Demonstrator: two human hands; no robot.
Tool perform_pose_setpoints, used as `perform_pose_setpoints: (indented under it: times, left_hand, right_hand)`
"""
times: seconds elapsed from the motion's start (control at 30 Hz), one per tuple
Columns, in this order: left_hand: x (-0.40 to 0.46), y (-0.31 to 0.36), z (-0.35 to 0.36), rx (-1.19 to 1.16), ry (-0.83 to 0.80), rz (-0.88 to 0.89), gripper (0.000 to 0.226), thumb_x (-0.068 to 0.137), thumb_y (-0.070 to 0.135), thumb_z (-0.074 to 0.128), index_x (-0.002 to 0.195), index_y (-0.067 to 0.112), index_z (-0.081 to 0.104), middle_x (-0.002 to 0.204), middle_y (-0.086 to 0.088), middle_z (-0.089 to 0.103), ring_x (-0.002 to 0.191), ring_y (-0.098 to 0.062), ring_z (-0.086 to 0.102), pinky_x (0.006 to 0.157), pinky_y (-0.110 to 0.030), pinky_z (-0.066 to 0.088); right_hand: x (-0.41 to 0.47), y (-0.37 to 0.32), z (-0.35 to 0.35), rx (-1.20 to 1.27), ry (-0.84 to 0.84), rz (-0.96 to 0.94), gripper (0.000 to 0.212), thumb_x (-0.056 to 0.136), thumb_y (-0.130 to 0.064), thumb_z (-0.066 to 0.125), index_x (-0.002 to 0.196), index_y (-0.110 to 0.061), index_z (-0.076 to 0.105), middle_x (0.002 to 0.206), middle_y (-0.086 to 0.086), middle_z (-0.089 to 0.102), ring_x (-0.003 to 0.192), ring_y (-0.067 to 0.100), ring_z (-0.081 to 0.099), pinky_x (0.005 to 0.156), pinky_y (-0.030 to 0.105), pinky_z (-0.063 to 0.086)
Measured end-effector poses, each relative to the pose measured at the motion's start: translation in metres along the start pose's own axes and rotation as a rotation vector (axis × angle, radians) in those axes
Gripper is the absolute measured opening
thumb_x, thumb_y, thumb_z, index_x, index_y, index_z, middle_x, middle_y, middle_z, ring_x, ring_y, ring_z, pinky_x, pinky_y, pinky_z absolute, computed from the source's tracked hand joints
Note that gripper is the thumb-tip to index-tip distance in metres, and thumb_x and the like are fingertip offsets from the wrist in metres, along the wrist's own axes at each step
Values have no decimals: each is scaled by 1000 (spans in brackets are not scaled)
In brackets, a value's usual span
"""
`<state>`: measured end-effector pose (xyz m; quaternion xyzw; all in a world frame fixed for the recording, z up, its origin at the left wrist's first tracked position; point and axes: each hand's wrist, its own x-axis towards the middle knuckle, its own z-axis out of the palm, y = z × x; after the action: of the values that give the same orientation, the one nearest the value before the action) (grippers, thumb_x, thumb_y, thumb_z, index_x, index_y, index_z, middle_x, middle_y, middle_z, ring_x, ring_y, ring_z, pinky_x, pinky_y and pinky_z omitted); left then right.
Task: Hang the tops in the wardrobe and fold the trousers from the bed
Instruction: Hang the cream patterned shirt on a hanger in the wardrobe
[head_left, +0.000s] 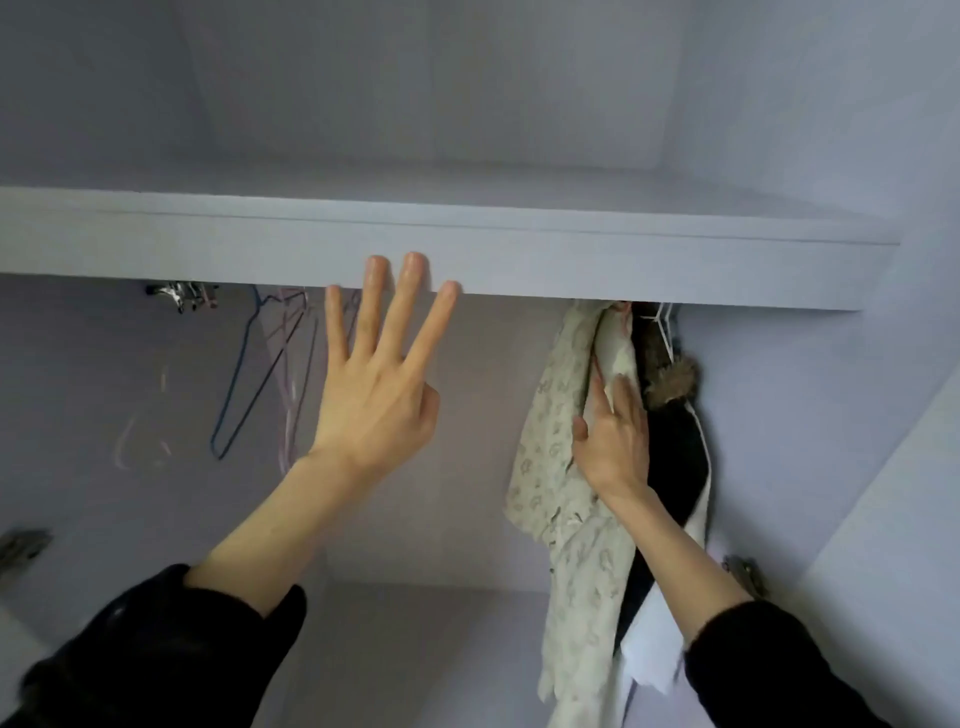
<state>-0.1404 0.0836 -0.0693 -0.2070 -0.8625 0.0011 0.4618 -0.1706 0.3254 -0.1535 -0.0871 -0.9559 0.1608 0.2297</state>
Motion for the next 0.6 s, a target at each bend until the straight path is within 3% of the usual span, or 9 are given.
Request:
perform_pose_setpoints:
  times: [0.13, 0.23, 0.33, 0.6]
  left_hand:
    - [-56, 9, -12, -215, -218, -56, 80, 74, -2, 54, 147, 14, 25, 155, -16, 16, 143, -38, 8, 115, -51, 15]
    - [-127, 4, -32, -315, -453, -189, 63, 86, 5, 47, 146, 15, 28, 155, -12, 18, 145, -29, 8, 116, -40, 16]
    - [-198, -8, -58, -315, -588, -304, 56, 92, 12, 40, 146, 18, 25, 155, -6, 17, 144, -22, 11, 115, -33, 19]
    - [-400, -46, -217, -291, -592, -714, 48, 94, 15, 44, 142, 16, 36, 147, -3, 36, 138, -17, 28, 109, -28, 26]
  right_hand:
    - [-70, -30, -9, -11, -164, -113, 57, 98, -30, 43, 149, -18, 22, 157, 10, 17, 141, 23, 25, 113, 38, 23]
    - [-137, -61, -9, -3, -248, -227, 55, 97, -32, 43, 148, -19, 26, 153, 6, 28, 135, 22, 36, 106, 33, 31]
    - [-189, -94, -5, -13, -363, -370, 55, 98, -35, 40, 148, -21, 23, 152, 1, 30, 135, 17, 35, 106, 29, 30]
    - [-355, -225, -2, 180, -668, -736, 47, 98, -31, 43, 144, -21, 34, 142, -2, 44, 129, 19, 42, 103, 31, 33]
